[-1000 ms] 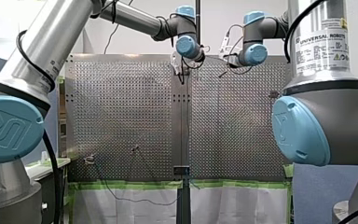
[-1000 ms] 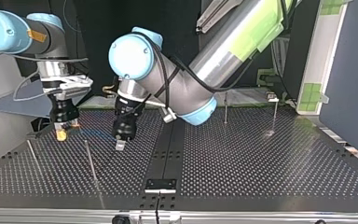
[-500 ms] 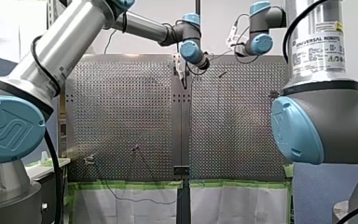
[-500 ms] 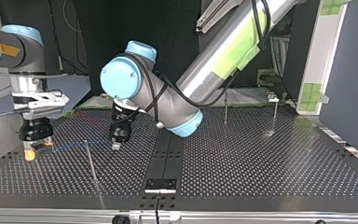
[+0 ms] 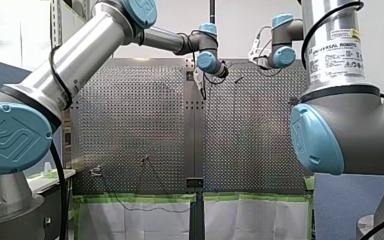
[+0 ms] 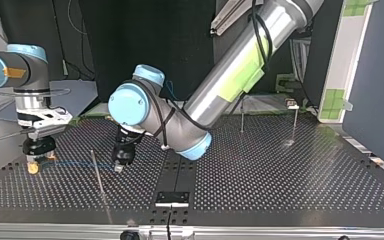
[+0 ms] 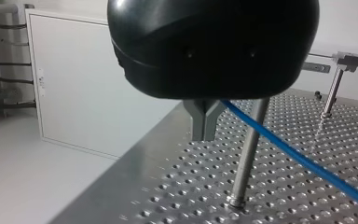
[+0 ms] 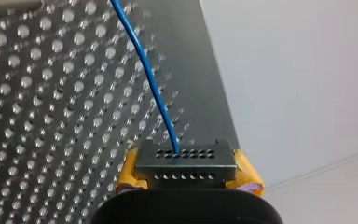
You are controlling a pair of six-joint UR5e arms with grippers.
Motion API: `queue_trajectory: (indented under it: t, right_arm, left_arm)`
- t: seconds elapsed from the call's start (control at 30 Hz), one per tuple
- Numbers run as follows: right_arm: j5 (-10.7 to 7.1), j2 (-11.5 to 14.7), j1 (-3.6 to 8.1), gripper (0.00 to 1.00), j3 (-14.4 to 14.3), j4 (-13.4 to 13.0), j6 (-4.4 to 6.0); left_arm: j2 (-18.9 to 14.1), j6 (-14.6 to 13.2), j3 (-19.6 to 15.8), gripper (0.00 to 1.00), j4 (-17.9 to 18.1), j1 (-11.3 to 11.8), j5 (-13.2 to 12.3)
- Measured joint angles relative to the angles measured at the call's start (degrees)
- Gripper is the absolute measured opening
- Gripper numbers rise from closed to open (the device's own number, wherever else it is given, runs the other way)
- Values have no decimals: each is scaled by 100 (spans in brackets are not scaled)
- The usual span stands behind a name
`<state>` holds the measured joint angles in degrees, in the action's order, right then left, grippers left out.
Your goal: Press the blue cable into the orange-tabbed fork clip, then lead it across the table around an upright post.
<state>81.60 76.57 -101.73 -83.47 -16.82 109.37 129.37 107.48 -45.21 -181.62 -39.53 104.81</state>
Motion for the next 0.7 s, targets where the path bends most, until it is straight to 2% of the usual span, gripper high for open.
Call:
queue_trajectory:
  t: [0.2,0.4,0.7]
  right_arm:
    - [-8,-120,137,0,1,-56,-40]
    - [-1,-374,242,0,1,-112,-77]
    - [-9,-681,279,0,-20,-123,-106]
  left_arm:
    - [373,101,375,0,42,29,-82]
    - [645,107,689,0,91,86,-179]
    - [840,67,707,0,106,157,-201]
